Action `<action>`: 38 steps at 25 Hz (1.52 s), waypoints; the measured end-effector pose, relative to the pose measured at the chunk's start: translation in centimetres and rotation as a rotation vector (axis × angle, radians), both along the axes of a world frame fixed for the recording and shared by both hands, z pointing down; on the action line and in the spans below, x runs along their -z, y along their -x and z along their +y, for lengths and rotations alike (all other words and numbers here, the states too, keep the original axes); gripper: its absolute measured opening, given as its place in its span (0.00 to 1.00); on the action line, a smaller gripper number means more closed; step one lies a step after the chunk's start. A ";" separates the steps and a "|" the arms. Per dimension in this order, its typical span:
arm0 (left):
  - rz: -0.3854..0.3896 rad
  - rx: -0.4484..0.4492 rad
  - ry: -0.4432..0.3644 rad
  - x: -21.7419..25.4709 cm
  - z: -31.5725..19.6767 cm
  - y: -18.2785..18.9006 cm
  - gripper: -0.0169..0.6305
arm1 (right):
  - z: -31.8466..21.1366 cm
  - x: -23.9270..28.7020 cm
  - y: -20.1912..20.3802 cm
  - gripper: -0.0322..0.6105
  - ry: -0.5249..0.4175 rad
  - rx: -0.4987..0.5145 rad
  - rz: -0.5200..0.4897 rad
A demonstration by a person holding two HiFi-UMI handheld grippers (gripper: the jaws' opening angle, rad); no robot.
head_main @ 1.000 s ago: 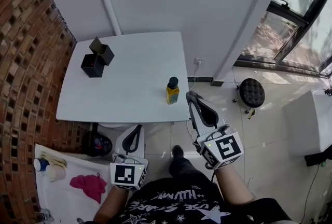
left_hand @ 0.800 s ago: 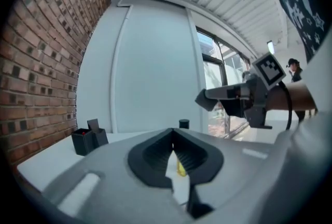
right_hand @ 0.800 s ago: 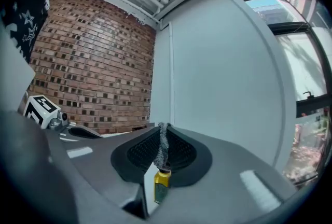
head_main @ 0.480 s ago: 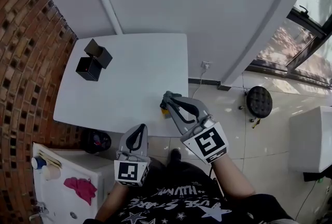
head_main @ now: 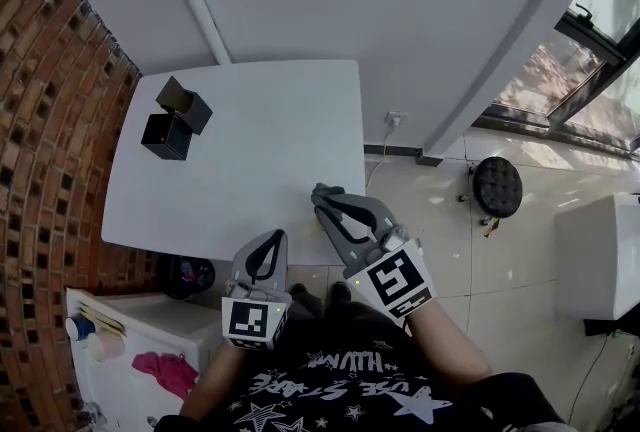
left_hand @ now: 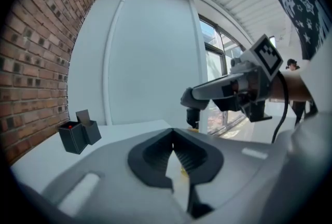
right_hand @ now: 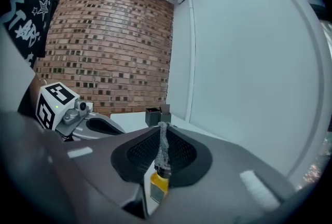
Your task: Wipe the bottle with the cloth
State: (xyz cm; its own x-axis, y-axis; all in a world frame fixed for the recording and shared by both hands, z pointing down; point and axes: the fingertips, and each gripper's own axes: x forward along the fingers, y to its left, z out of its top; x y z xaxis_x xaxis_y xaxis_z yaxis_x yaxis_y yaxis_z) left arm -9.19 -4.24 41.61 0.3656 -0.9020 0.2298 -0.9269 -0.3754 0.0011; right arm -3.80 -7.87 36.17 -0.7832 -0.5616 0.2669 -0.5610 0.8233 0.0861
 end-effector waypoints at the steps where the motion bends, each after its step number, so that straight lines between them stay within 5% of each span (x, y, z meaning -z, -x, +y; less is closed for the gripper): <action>1: 0.003 -0.008 0.005 0.0 -0.3 0.0 0.03 | 0.1 -0.1 0.0 0.11 0.004 -0.006 -0.001; 18: 0.014 -0.073 0.030 -1.0 -1.6 0.2 0.03 | 2.9 -0.2 1.1 0.11 0.057 0.020 -0.044; 24: -0.040 -0.055 0.068 -2.8 -1.6 1.2 0.03 | 4.1 1.1 -0.8 0.11 -0.085 -0.005 -0.085; 28: -0.037 -0.065 0.062 -2.4 -1.9 1.0 0.03 | 5.1 0.2 -2.5 0.11 -0.042 -0.008 -0.114; 32: -0.046 -0.073 0.061 -3.1 -2.0 0.5 0.03 | 6.4 -2.9 -2.4 0.11 -0.036 0.081 0.031; 35: -0.068 -0.065 0.065 -3.5 -2.4 0.5 0.03 | 6.7 -5.7 -1.9 0.11 -0.139 0.152 0.218; 38: -0.080 -0.072 0.064 -3.4 -2.5 0.3 0.03 | 6.4 -7.4 -1.6 0.11 -0.196 0.217 0.269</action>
